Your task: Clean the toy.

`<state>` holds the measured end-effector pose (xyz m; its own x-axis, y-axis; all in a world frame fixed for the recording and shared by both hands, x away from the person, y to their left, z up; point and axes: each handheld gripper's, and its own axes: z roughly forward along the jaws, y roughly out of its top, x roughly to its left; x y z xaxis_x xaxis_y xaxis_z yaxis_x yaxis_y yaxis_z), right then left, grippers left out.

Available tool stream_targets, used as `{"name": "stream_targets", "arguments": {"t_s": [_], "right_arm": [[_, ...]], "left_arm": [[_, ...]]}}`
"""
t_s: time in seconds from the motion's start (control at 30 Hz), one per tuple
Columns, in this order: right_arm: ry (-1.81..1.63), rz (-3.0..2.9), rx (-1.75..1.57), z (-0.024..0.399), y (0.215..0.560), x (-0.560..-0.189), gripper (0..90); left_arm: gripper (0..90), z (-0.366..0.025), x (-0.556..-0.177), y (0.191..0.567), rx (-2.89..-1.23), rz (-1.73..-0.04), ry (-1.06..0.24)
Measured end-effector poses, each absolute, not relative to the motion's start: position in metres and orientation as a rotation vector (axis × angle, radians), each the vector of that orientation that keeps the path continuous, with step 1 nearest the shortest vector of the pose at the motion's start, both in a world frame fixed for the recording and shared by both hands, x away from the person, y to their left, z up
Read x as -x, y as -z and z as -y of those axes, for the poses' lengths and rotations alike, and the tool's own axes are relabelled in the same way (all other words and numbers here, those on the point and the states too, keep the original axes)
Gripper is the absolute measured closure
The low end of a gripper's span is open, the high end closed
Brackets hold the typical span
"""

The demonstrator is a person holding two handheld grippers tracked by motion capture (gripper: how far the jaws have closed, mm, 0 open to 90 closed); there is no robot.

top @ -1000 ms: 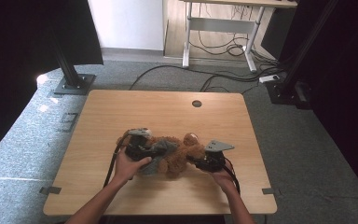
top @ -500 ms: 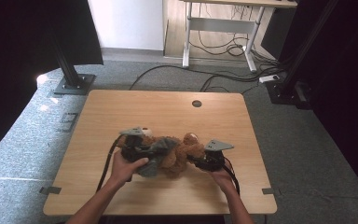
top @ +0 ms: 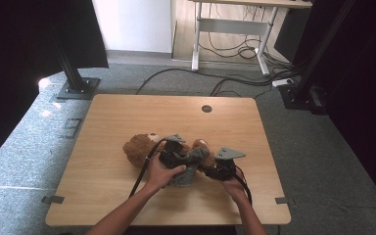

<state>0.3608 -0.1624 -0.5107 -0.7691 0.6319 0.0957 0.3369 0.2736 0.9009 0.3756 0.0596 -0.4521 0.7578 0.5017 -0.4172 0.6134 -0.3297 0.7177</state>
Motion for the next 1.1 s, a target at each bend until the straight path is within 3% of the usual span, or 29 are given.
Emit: {"name": "stream_targets", "arguments": {"t_s": [0.4, 0.7, 0.9, 1.1], "right_arm": [[-1.503, -2.270, -0.872, 0.162, 0.511, -0.360, 59.8], [-1.495, -2.266, -0.871, 0.165, 0.510, -0.360, 59.8], [-1.491, -2.258, -0.866, 0.164, 0.509, -0.361, 59.8], [-1.482, -2.247, -0.861, 0.164, 0.508, -0.362, 59.8]], "left_arm": [[77.2, -0.104, -0.388, 0.447, -1.936, -0.940, 0.048], [77.2, -0.168, -0.404, 0.444, -1.887, -1.085, -0.067], [77.2, -0.208, -0.408, 0.448, -1.798, -1.136, -0.017], [77.1, -0.221, -0.406, 0.453, -1.772, -1.145, 0.003]]}}
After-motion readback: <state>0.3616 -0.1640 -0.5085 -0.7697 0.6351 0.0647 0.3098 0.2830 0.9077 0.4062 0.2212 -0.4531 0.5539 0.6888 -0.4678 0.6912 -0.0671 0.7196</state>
